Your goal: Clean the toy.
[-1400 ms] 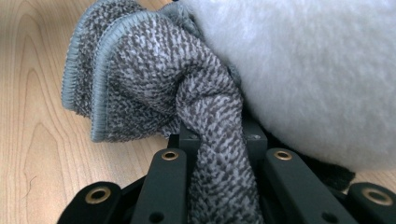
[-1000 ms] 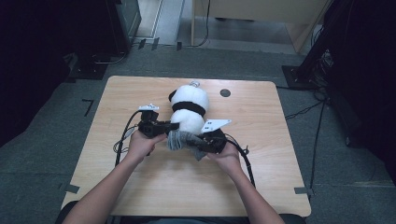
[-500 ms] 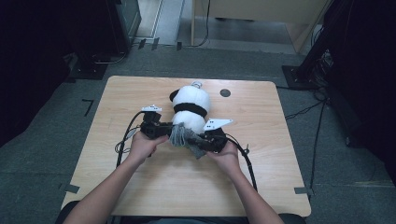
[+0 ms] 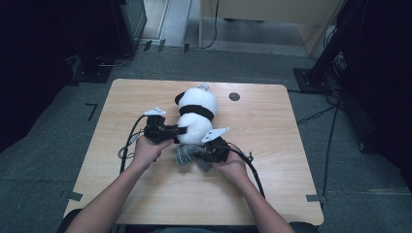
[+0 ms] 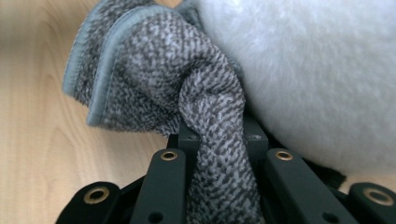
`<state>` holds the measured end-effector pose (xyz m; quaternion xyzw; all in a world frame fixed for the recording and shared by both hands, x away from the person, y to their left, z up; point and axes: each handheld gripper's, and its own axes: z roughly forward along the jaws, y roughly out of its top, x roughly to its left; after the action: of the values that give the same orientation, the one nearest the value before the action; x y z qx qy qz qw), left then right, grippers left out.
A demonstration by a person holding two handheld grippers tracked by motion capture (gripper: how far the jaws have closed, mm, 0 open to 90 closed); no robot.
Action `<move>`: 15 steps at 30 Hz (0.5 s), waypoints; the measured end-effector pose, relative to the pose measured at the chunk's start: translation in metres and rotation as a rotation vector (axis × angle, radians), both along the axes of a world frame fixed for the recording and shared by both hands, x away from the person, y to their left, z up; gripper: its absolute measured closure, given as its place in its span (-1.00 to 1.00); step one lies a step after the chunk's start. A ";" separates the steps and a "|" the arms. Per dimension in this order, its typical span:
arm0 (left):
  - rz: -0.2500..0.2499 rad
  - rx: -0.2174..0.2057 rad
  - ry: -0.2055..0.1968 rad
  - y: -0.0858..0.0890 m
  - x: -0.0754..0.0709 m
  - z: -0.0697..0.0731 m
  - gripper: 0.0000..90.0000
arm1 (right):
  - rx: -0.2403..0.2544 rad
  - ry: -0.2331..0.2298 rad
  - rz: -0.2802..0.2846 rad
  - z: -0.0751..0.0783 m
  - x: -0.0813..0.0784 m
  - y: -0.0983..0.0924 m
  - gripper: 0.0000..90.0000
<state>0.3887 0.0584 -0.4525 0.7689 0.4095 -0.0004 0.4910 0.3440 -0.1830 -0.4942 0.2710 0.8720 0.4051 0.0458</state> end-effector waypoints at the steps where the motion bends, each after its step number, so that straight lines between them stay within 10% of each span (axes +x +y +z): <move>1: -0.002 -0.001 -0.012 0.001 0.000 0.001 0.61 | 0.015 -0.001 0.002 0.003 0.000 -0.001 0.72; 8: 0.054 0.005 -0.033 0.018 0.008 0.005 0.63 | 0.099 -0.024 -0.048 0.025 0.003 -0.023 0.71; 15: 0.100 0.017 -0.031 0.041 0.016 0.004 0.62 | 0.147 -0.042 -0.217 0.039 0.014 -0.063 0.71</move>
<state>0.4042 0.0997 -0.4485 0.7517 0.4396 0.0394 0.4901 0.3585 -0.2460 -0.4557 0.3578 0.8044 0.4661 0.0873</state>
